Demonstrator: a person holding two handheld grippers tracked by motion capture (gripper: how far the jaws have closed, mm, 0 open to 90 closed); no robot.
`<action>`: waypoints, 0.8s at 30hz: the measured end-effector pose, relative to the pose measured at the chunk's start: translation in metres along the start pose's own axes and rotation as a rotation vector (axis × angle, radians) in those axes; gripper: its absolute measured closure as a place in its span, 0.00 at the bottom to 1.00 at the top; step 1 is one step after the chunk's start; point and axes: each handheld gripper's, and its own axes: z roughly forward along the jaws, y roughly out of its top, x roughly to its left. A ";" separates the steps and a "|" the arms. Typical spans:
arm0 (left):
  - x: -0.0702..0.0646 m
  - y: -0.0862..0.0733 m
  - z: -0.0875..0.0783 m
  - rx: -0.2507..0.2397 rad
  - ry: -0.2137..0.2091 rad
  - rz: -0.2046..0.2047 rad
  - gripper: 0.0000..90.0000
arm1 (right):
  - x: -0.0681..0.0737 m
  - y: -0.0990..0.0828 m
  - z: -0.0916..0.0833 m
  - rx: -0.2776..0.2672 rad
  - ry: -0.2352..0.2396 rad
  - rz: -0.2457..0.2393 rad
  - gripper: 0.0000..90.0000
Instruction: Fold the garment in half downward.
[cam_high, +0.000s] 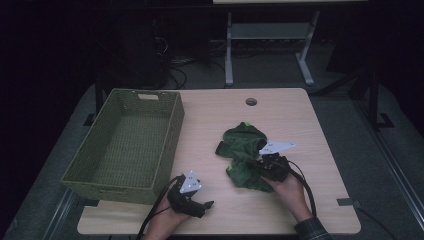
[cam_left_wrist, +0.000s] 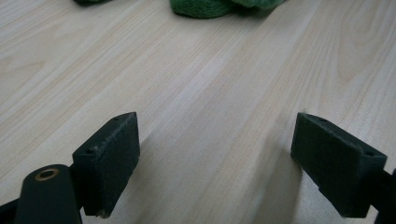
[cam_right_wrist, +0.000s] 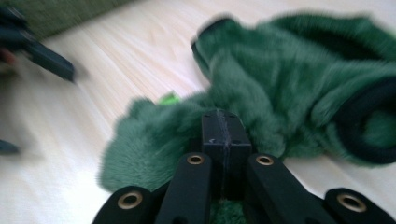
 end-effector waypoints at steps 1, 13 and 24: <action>0.000 0.000 0.000 0.000 0.000 0.000 0.16 | -0.001 -0.002 0.005 0.021 -0.001 -0.001 1.00; 0.000 0.000 0.000 0.001 -0.002 0.004 0.16 | -0.007 -0.010 0.003 0.046 -0.035 0.008 0.92; 0.000 0.000 0.000 0.001 -0.004 0.005 0.15 | -0.021 -0.024 -0.033 0.036 -0.067 0.034 0.78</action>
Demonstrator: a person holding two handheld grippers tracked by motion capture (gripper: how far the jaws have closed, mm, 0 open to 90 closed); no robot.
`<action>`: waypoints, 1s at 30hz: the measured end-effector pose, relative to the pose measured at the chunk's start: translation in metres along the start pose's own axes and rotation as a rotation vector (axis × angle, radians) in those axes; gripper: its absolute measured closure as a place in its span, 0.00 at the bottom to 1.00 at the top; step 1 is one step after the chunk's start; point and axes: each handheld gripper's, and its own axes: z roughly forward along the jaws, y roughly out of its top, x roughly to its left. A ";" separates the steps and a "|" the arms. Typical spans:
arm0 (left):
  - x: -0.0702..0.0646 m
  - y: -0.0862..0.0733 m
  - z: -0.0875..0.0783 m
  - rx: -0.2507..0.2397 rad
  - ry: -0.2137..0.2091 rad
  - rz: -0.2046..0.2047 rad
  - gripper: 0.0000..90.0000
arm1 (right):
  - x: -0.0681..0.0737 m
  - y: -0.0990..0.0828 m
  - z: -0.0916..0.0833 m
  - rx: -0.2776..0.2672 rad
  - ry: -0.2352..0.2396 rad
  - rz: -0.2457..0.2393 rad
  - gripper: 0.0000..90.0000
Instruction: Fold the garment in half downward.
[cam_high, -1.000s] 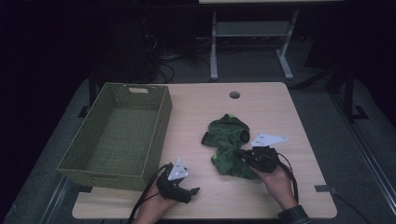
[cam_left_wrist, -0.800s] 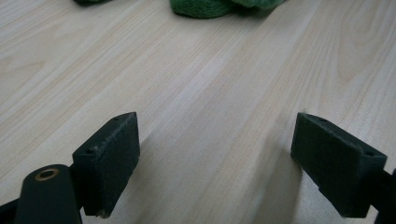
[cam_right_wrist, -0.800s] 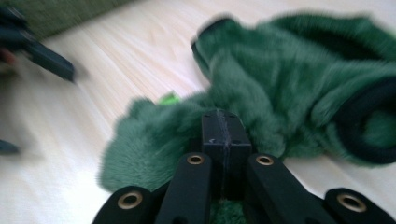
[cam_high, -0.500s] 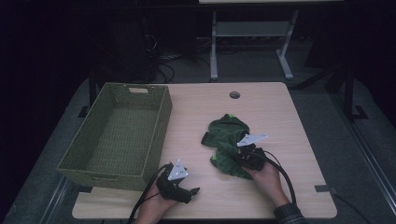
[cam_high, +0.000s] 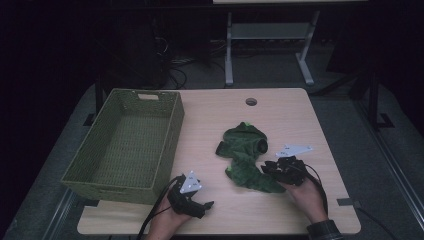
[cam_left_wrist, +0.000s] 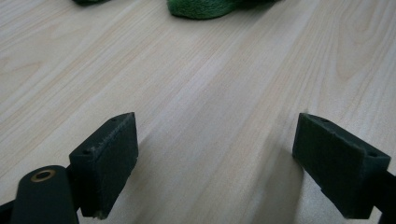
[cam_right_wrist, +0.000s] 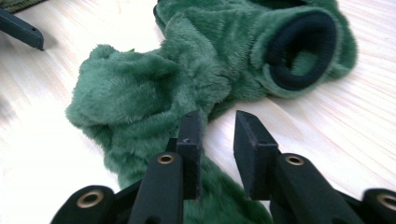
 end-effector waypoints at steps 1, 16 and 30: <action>0.000 0.000 0.000 0.000 0.000 0.000 0.15 | -0.001 -0.001 -0.002 0.000 0.000 -0.001 0.77; 0.000 0.000 0.000 -0.001 0.000 -0.001 0.15 | -0.022 -0.036 -0.046 -0.067 -0.009 0.036 0.65; 0.000 0.000 0.000 0.001 0.000 0.000 0.15 | -0.033 -0.076 -0.067 -0.054 -0.004 0.074 0.61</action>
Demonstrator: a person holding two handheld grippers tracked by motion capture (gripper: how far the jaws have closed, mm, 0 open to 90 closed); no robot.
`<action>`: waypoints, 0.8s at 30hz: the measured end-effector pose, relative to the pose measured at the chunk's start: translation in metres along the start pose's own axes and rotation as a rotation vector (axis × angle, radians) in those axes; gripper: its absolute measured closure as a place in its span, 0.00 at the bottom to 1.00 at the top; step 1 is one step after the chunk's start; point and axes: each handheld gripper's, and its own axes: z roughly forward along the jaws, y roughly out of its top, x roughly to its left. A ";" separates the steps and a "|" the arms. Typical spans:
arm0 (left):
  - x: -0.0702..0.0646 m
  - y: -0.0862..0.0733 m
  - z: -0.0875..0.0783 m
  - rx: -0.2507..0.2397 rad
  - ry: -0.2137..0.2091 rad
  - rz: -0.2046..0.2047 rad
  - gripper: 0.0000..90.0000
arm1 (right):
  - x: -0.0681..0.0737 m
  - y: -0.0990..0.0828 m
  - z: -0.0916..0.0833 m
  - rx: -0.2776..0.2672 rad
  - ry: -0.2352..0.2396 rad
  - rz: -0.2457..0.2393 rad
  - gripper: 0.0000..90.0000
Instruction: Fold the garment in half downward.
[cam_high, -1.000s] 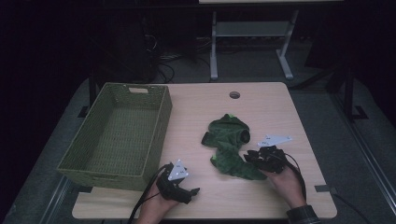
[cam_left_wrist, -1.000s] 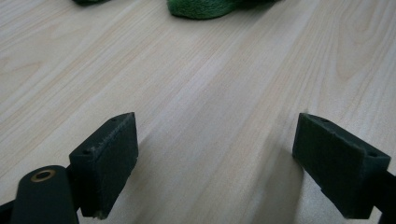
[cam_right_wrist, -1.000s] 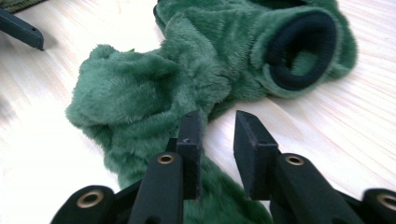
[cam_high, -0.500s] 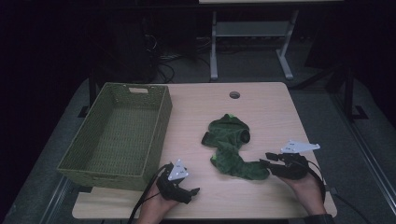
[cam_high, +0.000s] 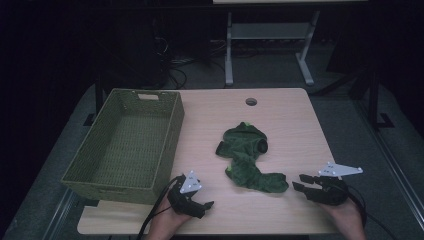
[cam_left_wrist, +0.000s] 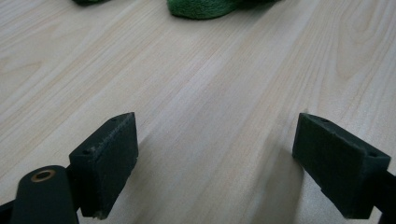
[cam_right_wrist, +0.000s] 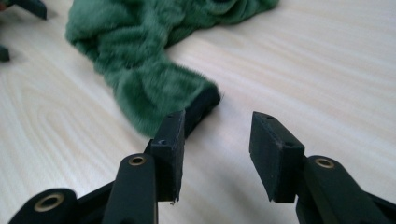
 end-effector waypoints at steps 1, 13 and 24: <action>0.000 0.000 0.000 0.000 0.000 0.000 0.15 | 0.000 -0.003 0.000 0.005 0.004 0.002 0.62; 0.000 0.000 0.000 0.000 0.000 0.000 0.15 | 0.005 -0.013 0.013 0.045 0.096 0.001 0.68; 0.000 0.000 0.001 -0.002 0.000 -0.004 0.15 | 0.001 -0.006 0.027 0.075 0.131 0.034 0.76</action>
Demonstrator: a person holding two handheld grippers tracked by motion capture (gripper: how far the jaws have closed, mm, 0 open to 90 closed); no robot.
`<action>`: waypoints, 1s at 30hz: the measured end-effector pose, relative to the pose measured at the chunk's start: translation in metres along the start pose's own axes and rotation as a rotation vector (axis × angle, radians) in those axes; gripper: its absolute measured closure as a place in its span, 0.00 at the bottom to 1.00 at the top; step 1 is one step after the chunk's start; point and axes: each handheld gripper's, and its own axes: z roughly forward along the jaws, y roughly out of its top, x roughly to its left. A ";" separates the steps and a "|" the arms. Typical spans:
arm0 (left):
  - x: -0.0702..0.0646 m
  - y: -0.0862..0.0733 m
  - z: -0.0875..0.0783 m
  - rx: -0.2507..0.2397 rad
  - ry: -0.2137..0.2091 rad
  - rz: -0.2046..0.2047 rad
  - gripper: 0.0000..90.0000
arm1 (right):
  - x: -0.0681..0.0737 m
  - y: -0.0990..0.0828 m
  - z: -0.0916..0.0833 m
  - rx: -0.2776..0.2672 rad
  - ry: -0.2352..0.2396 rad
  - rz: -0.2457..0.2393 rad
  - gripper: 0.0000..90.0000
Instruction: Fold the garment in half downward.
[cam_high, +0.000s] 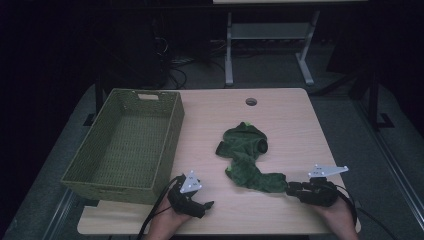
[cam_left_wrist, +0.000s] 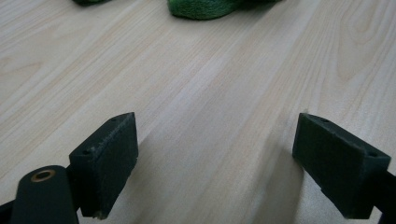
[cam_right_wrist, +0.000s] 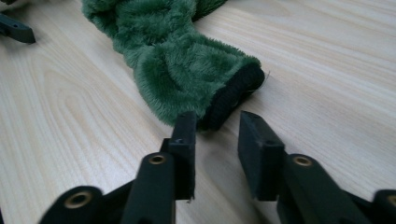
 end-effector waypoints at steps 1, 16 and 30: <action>0.000 0.000 0.000 0.000 0.000 0.000 0.15 | 0.000 0.001 0.001 0.006 -0.001 0.002 0.82; 0.000 0.000 0.000 0.000 0.000 0.000 0.15 | -0.001 0.007 -0.018 -0.030 -0.036 -0.023 0.95; 0.000 0.000 0.000 -0.001 0.001 0.000 0.15 | 0.016 0.039 -0.027 -0.081 -0.027 -0.124 0.95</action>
